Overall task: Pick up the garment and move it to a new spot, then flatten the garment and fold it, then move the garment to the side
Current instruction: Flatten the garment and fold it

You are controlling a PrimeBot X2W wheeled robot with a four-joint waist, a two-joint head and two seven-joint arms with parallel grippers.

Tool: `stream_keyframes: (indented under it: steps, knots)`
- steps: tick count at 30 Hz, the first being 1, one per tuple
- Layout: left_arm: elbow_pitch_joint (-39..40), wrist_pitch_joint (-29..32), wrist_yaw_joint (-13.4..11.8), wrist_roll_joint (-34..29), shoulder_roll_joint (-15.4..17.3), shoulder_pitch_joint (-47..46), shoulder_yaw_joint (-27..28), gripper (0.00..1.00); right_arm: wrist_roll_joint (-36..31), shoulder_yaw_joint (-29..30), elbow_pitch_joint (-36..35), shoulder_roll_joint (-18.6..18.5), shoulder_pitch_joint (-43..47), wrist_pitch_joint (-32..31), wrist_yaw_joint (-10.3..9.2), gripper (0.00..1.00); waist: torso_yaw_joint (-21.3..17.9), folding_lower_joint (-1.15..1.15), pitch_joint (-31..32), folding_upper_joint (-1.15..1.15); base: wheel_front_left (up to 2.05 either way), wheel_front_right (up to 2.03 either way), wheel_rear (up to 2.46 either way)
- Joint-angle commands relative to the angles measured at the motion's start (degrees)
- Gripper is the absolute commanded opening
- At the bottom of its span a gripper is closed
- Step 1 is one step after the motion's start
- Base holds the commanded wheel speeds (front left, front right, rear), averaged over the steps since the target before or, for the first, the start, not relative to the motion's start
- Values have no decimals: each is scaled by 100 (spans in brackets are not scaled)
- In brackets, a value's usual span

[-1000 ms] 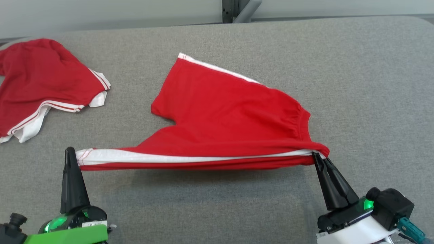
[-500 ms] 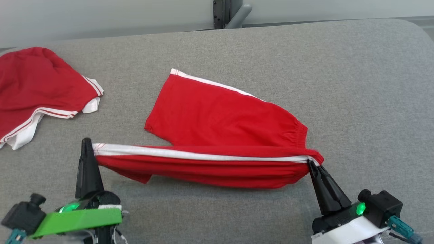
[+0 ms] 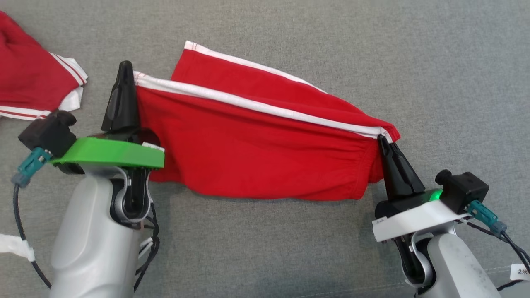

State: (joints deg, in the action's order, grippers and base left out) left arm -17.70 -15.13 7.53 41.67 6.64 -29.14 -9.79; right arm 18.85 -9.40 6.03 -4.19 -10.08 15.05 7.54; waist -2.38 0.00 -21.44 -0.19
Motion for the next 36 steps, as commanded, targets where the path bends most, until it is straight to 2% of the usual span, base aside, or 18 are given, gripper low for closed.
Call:
stream_keyframes:
  steps: [1, 7, 13, 28, 30, 31, 32, 34, 35, 36]
  knots:
    - [-202, -3, -17, -105, 91, -285, 11, 0, -62, 50, 96, 32, -170, 18, -11, 0, -293, 0, -595, 19, 0, 0, 0]
    - [-1021, -3, -17, -269, 163, -1141, -46, 0, -129, 104, 352, 119, -592, 19, -11, 0, -466, 0, -948, 19, 0, 0, 0]
    - [-1621, -3, -17, -490, 257, -1717, -344, 0, 93, -35, 419, 125, -803, 18, -11, 0, -559, 0, -1075, 19, 0, 0, 0]
    - [-2443, -2, -17, -866, 313, -2372, -665, 0, 63, -200, 663, 126, -1089, 18, -11, 0, -657, 0, -1065, 19, 0, 0, 0]
    - [-2677, -3, -17, -915, 325, -2473, -739, 0, 46, -194, 698, 126, -1126, 18, -11, 38, -664, 0, -1052, 19, 0, 0, 0]
    - [-2820, -2, -17, -966, 316, -2522, -789, 0, 44, -193, 711, 126, -1138, 18, -11, 65, -663, 0, -1039, 19, 0, 0, 0]
    - [-2945, -3, -17, -1021, 323, -2588, -842, 0, 40, -196, 721, 126, -1145, 18, -11, 100, -660, 0, -1021, 19, 0, 0, 0]
    - [-3217, -3, -17, -1082, 311, -2688, -914, 0, -2, -201, 739, 126, -1139, 18, -11, 100, -651, 0, -971, 19, 0, 0, 0]
    - [-3323, -3, -17, -1122, 300, -2734, -954, 7, -13, -203, 745, 126, -1115, 18, -10, 100, -643, 0, -938, 19, 0, 0, 0]
    - [-3422, -3, -17, -1138, 279, -2778, -995, 22, -23, -189, 746, 128, -1087, 18, -10, 100, -632, 0, -904, 19, 0, 0, 0]
